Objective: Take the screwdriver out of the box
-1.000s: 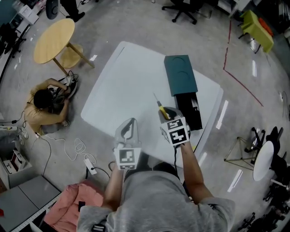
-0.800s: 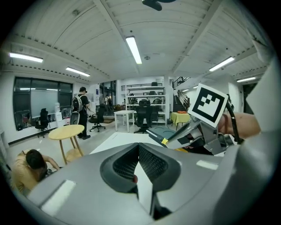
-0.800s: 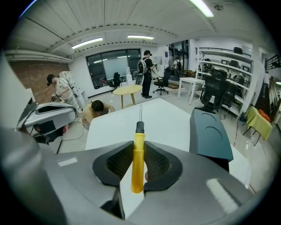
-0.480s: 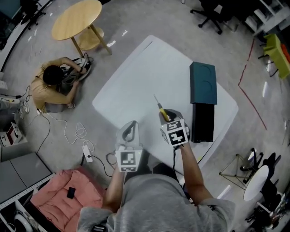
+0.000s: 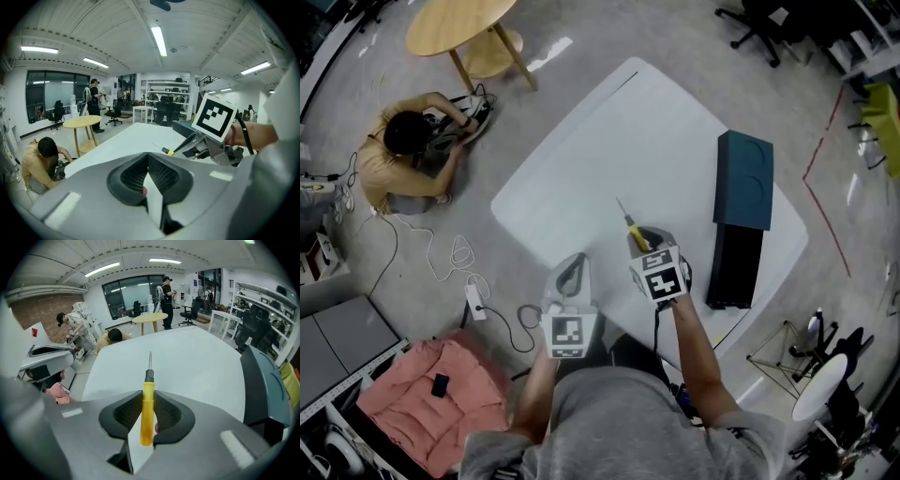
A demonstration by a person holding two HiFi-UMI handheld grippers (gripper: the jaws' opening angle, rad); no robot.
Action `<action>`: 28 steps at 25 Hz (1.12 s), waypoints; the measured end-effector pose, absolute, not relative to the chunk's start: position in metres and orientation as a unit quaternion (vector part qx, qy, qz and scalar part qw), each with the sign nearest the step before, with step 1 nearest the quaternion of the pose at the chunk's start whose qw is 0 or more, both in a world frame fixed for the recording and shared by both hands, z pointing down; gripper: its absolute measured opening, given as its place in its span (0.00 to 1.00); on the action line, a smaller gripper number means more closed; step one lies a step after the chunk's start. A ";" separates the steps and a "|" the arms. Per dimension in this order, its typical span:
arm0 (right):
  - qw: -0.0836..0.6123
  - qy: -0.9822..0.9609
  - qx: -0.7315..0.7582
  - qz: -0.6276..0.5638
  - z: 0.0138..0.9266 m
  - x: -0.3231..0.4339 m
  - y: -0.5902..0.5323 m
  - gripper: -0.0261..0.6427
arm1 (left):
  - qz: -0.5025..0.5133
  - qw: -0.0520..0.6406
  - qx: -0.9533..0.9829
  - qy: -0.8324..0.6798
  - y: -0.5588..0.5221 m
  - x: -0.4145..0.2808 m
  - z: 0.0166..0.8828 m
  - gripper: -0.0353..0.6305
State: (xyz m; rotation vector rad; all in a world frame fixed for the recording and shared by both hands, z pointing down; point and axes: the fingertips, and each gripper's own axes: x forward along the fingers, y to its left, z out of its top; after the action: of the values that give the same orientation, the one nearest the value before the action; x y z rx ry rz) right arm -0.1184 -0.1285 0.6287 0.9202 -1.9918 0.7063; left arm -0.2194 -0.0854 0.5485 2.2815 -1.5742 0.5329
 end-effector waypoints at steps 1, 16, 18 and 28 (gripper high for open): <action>0.409 -0.788 0.362 0.282 0.635 -0.120 -0.130 0.16 | 0.189 0.161 0.798 -0.549 -0.087 -0.221 0.554 0.07; 0.425 -0.780 0.351 0.298 0.670 -0.129 -0.139 0.16 | 0.202 0.178 0.795 -0.543 -0.099 -0.229 0.582 0.07; 0.424 -0.780 0.351 0.297 0.671 -0.130 -0.139 0.16 | 0.202 0.177 0.796 -0.543 -0.099 -0.228 0.582 0.07; 0.409 -0.783 0.355 0.306 0.670 -0.129 -0.137 0.22 | 0.198 0.165 0.799 -0.543 -0.095 -0.225 0.571 0.07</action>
State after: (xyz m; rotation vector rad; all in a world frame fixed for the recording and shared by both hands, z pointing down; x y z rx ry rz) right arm -0.1289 -0.1375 0.6703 0.8951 -1.9716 0.7695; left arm -0.2245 -0.0954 0.5715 2.2782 -1.5472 0.5638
